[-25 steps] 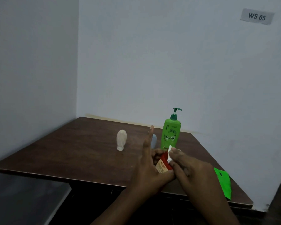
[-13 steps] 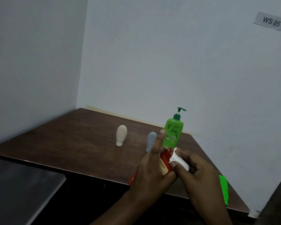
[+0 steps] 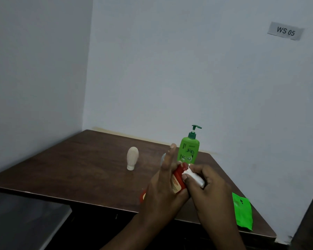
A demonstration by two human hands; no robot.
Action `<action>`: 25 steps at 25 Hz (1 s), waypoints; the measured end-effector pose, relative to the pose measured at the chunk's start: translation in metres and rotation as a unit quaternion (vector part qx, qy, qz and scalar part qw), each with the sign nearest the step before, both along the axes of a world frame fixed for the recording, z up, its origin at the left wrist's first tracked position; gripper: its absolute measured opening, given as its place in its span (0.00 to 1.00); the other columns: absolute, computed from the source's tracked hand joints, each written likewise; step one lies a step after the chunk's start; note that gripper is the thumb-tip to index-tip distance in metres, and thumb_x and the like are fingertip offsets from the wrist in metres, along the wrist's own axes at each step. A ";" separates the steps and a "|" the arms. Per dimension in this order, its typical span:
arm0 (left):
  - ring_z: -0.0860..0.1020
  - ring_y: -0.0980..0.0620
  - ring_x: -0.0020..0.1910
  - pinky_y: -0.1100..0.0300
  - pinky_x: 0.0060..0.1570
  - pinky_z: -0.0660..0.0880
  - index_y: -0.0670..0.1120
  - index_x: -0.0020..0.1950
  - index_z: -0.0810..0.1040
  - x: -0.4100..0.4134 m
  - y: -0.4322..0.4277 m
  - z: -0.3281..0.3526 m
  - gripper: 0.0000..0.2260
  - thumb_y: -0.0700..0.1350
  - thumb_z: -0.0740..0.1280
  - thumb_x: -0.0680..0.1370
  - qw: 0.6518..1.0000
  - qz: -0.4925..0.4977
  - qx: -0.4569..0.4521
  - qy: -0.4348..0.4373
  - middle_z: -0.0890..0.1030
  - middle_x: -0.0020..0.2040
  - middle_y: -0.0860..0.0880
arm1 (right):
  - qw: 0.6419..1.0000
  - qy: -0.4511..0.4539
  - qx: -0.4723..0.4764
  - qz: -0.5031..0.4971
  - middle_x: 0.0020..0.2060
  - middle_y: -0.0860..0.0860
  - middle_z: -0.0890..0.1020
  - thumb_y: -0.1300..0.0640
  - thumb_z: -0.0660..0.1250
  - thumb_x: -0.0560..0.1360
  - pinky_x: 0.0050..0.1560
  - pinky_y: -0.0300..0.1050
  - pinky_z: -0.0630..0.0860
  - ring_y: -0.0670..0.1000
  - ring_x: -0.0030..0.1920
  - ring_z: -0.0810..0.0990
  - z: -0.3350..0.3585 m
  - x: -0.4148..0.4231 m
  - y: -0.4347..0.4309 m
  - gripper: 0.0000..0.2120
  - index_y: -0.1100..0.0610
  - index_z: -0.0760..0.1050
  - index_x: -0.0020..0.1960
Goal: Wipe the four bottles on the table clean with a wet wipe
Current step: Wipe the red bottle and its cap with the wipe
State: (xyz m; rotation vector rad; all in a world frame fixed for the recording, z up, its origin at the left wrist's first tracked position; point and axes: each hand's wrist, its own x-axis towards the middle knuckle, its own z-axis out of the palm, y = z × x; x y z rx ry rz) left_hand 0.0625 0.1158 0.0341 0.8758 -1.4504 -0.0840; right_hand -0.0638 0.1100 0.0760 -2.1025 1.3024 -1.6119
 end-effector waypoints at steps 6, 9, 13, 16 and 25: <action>0.84 0.61 0.56 0.61 0.54 0.81 0.73 0.78 0.47 0.001 0.000 0.006 0.52 0.42 0.79 0.72 0.996 -0.044 0.023 0.067 0.84 0.57 0.64 | 0.999 0.016 -0.041 -0.005 0.48 0.39 0.84 0.51 0.72 0.74 0.49 0.36 0.78 0.37 0.48 0.81 0.008 0.007 -0.003 0.11 0.46 0.82 0.56; 0.84 0.59 0.58 0.62 0.57 0.80 0.75 0.77 0.51 0.009 0.000 0.007 0.54 0.39 0.82 0.69 0.990 -0.071 0.045 0.115 0.85 0.59 0.56 | 0.999 0.001 -0.037 0.011 0.47 0.38 0.85 0.49 0.72 0.73 0.49 0.36 0.78 0.34 0.47 0.81 0.001 0.000 0.001 0.11 0.47 0.84 0.55; 0.83 0.51 0.61 0.50 0.62 0.80 0.78 0.74 0.51 0.019 -0.013 0.006 0.58 0.36 0.84 0.66 0.975 -0.096 0.055 0.192 0.83 0.61 0.47 | 0.998 -0.038 -0.003 0.056 0.39 0.41 0.86 0.54 0.73 0.73 0.45 0.43 0.80 0.39 0.42 0.84 0.002 -0.013 -0.009 0.04 0.47 0.86 0.46; 0.85 0.47 0.57 0.44 0.62 0.81 0.79 0.74 0.51 0.035 -0.025 0.013 0.58 0.30 0.80 0.68 0.964 -0.128 0.072 0.223 0.83 0.59 0.44 | 0.981 -0.145 0.060 0.118 0.35 0.50 0.86 0.61 0.70 0.75 0.39 0.44 0.82 0.45 0.36 0.84 -0.002 -0.016 -0.018 0.05 0.55 0.85 0.44; 0.81 0.51 0.55 0.45 0.55 0.82 0.74 0.77 0.45 0.071 -0.065 0.030 0.58 0.48 0.84 0.66 0.976 0.077 0.140 0.146 0.80 0.55 0.52 | 0.897 -0.355 0.219 0.149 0.36 0.62 0.84 0.65 0.65 0.78 0.44 0.58 0.82 0.60 0.38 0.83 -0.075 0.003 -0.078 0.07 0.67 0.79 0.46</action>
